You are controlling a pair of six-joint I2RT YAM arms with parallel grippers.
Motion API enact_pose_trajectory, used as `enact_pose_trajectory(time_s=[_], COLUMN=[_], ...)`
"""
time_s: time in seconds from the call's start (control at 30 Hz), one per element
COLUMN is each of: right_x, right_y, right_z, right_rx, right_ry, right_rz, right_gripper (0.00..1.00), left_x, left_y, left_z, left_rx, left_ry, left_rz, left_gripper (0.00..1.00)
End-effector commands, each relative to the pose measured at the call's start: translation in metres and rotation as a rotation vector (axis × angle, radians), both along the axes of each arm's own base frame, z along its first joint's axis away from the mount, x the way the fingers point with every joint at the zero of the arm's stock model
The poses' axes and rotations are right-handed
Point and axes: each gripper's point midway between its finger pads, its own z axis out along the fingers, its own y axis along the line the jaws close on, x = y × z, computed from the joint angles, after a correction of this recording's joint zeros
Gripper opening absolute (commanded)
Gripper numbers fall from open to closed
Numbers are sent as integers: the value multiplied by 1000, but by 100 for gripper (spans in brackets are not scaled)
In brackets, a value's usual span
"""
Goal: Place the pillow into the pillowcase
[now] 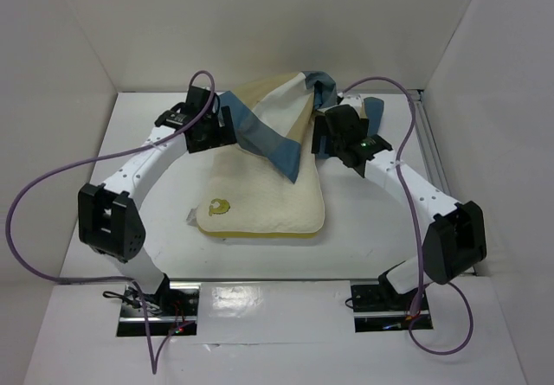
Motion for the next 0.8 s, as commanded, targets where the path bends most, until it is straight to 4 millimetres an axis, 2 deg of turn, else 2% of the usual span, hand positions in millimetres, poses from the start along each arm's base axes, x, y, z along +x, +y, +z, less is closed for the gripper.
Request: enact_pose_trajectory(time_s=[0.0,0.03,0.07,0.17,0.2,0.3,0.4,0.47,0.53,0.6,0.67,0.7,0.73,0.77], right_x=[-10,-14,-17,-24,-27,-37,-39,-40,-42,-45,-53,-54,-60,-61], right_y=[1,6,9,13,17,18,17,20,23,26,37,40,49,55], right_z=[10,8,7,-1,-6,-18,-20,-20,-17,-21,-30,-34,-46,-50], right_rx=[11,17,30,45,47,37,33,33,54,65,75,79,97,107], right_ry=[-23,-10,-3,24,35,70,80,80,78,94,124,137,172,183], right_rz=[26,48,67,97,114,129,129,138,146,164,208,218,259,286], right_gripper=[100,100,100,100,100,100,100,100,100,100,100,100,100,100], left_x=[24,26,37,49,52,60,70,72,81,89,92,93,99,100], left_y=[-23,-31,-33,-40,-44,-49,-56,-63,-70,-76,-78,-78,-70,-67], left_z=[13,11,10,11,3,1,-4,-20,-20,-25,-22,-15,-1,11], left_rx=[-129,-163,-184,-211,-222,-267,-295,-318,-334,-349,-342,-343,-346,-351], left_ry=[-45,-39,-54,-53,-32,-39,-51,-11,-18,-7,-9,-15,-34,-55], left_rz=[-9,-28,-21,-16,-15,-20,-28,-40,-54,-70,-93,-94,-96,-103], left_gripper=[99,99,99,100,100,100,100,100,97,78,47,11,0,0])
